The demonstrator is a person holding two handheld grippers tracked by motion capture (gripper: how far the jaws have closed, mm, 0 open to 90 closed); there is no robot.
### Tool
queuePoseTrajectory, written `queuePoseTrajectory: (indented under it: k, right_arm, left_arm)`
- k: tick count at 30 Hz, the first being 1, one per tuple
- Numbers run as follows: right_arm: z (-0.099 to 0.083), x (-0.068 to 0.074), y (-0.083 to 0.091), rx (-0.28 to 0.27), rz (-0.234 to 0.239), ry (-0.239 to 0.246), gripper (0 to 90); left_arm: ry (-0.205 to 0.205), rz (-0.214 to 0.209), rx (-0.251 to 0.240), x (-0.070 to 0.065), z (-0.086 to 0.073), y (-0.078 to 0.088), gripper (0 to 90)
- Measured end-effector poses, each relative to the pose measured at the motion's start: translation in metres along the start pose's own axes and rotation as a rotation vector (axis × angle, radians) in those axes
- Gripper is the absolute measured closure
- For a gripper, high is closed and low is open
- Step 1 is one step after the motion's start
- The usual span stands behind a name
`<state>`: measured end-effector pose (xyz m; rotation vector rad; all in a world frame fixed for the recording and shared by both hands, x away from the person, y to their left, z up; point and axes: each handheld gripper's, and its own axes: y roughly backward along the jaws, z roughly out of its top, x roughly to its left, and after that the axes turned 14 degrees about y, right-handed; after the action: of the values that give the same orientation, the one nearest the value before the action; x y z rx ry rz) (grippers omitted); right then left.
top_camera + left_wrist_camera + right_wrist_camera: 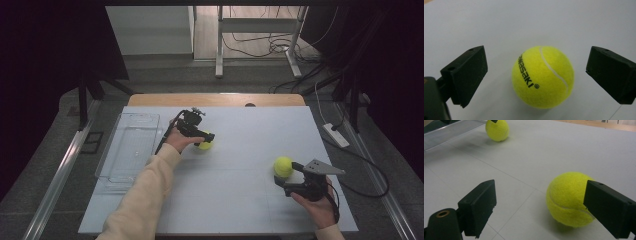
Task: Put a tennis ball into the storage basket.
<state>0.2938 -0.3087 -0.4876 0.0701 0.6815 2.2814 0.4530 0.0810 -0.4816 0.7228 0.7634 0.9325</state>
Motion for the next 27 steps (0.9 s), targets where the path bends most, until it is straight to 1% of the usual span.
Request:
queuePoseTrajectory:
  k: [4, 7, 15, 21, 22, 24, 25, 27]
  right_arm:
    - [0.000, 0.000, 0.000, 0.001, -0.003, 0.000, 11.1]
    - [0.000, 0.000, 0.000, 0.003, -0.004, 0.003, 11.1]
    - [0.000, 0.000, 0.000, 0.005, -0.004, 0.003, 11.1]
    - [0.000, 0.000, 0.000, 0.004, -0.005, 0.004, 11.1]
    - [0.000, 0.000, 0.000, 0.005, -0.005, 0.003, 11.1]
    - [0.000, 0.000, 0.000, 0.004, -0.005, 0.002, 11.1]
    - [0.000, 0.000, 0.000, 0.004, -0.005, 0.002, 11.1]
    - [0.000, 0.000, 0.000, 0.003, -0.005, 0.001, 11.1]
  left_arm:
    - [0.008, -0.003, 0.013, 0.001, -0.003, -0.006, 4.9]
    - [0.013, -0.016, 0.018, 0.001, -0.003, -0.009, 5.0]
    - [0.007, -0.028, 0.036, -0.002, -0.005, -0.016, 5.2]
    - [0.014, -0.034, 0.048, -0.002, -0.006, -0.021, 6.6]
    - [0.010, -0.038, 0.048, -0.002, -0.006, -0.021, 7.3]
    - [0.002, -0.044, 0.038, -0.002, -0.006, -0.020, 11.8]
    - [-0.003, -0.047, 0.037, -0.001, -0.007, -0.020, 16.6]
    - [-0.005, -0.046, 0.037, -0.002, -0.007, -0.019, 22.0]
